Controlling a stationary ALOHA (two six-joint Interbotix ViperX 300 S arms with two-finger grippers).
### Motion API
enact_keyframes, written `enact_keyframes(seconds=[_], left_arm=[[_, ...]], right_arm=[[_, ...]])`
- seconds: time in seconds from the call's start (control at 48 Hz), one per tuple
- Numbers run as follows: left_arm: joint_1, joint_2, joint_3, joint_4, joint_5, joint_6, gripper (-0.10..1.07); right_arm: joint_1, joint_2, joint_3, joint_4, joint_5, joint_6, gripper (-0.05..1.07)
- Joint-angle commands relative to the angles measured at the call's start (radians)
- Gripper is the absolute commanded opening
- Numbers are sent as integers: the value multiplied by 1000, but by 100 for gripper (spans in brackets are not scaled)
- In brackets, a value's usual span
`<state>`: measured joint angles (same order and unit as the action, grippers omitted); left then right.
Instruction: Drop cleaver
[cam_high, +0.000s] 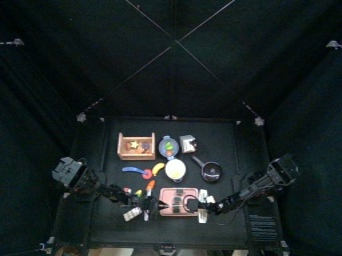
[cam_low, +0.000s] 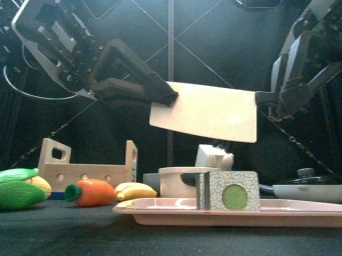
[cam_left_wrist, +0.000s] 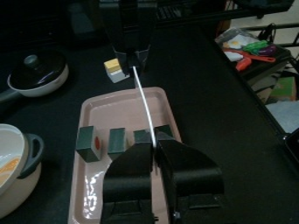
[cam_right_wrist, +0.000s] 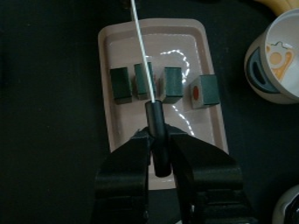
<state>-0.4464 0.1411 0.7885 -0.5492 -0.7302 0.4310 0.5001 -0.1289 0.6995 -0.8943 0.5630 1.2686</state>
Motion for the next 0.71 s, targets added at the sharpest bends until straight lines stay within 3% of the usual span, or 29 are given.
enact_keyframes(seconds=[0.0,0.229,0.521,0.688], left_arm=[[-2,-20,-20,3,-20,2,38],[2,-26,-20,-8,-57,2,41],[38,-37,-21,-17,-118,2,71],[69,-72,-9,-20,-175,0,80]], right_arm=[[-14,-34,-18,-8,2,3,50],[-15,-40,-17,-8,2,3,50],[-21,-83,-8,26,6,9,50],[-25,-117,2,61,23,12,50]])
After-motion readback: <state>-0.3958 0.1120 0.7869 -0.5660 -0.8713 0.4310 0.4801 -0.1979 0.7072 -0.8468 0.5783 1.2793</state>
